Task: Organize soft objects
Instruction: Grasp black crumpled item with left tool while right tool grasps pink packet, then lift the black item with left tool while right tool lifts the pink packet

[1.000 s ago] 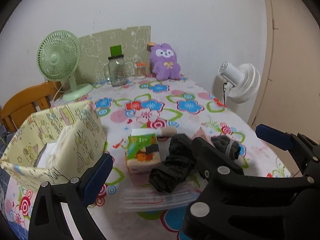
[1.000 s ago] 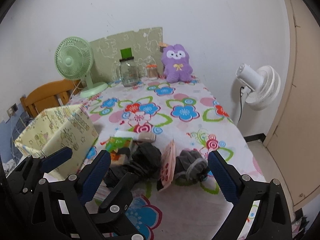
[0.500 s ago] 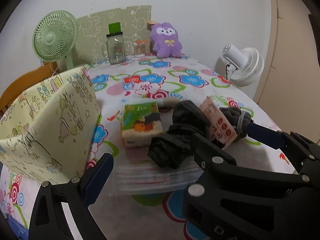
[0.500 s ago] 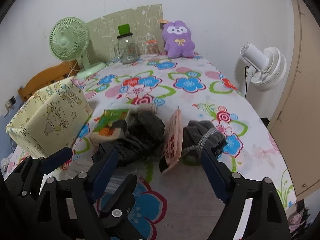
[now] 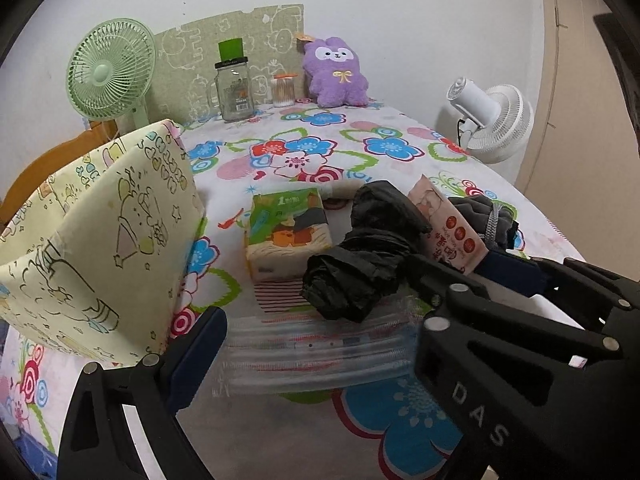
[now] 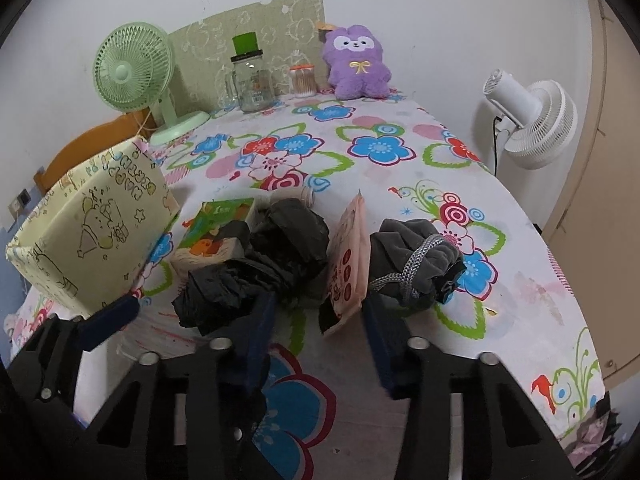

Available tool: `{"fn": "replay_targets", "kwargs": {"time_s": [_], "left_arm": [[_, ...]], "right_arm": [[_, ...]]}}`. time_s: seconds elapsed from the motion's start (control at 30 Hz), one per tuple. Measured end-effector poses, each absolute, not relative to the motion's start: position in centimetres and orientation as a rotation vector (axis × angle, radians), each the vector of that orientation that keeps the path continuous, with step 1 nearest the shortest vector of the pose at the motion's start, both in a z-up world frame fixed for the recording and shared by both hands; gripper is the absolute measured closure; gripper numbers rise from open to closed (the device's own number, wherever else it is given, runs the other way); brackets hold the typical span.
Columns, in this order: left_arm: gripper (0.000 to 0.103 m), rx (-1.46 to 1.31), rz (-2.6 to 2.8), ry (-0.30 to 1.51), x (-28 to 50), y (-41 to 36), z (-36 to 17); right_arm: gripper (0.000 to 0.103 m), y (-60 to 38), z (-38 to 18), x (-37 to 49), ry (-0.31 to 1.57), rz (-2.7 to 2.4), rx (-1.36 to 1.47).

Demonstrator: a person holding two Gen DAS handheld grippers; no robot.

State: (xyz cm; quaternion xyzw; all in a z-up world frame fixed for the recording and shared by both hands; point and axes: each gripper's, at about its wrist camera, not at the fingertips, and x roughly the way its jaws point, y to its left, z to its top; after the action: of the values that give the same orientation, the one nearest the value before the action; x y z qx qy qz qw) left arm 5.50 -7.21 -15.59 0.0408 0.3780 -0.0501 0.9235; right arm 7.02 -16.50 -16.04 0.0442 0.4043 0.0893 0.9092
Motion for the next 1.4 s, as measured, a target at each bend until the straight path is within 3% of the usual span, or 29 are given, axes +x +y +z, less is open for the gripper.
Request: {"fn": "replay_targets", "kwargs": {"time_s": [0.07, 0.17, 0.6, 0.83, 0.9, 1.0, 1.1, 1.4], "left_arm": [[0.004, 0.081, -0.099, 0.777, 5.6, -7.1, -15.6], [0.004, 0.083, -0.098, 0.773, 5.4, -7.1, -15.5], [0.005, 0.101, -0.111, 0.727, 6.5, -8.2, -14.0], [0.027, 0.094, -0.153, 0.755, 7.7, -9.0, -14.5], [0.046, 0.089, -0.167, 0.778, 8.0, -9.1, -14.8], [0.059, 0.079, -0.188, 0.811, 8.5, -9.1, -15.2], [0.065, 0.085, -0.186, 0.802, 8.3, -9.2, -15.0], [0.068, 0.076, -0.192, 0.758, 8.2, -9.3, -13.1]], "right_arm": [[0.081, -16.3, -16.2, 7.1, 0.841, 0.187, 0.085], [0.093, -16.2, -16.1, 6.9, 0.836, 0.185, 0.073], [0.095, -17.9, -14.2, 6.4, 0.772, 0.15, 0.105], [0.095, -18.7, -14.4, 7.1, 0.78, 0.132, 0.119], [0.095, -18.7, -14.5, 7.1, 0.783, 0.134, 0.117], [0.095, -18.6, -14.5, 7.2, 0.781, 0.138, 0.116], [0.095, -18.6, -14.3, 7.3, 0.778, 0.141, 0.116], [0.096, -18.7, -12.5, 7.1, 0.733, 0.133, 0.109]]}}
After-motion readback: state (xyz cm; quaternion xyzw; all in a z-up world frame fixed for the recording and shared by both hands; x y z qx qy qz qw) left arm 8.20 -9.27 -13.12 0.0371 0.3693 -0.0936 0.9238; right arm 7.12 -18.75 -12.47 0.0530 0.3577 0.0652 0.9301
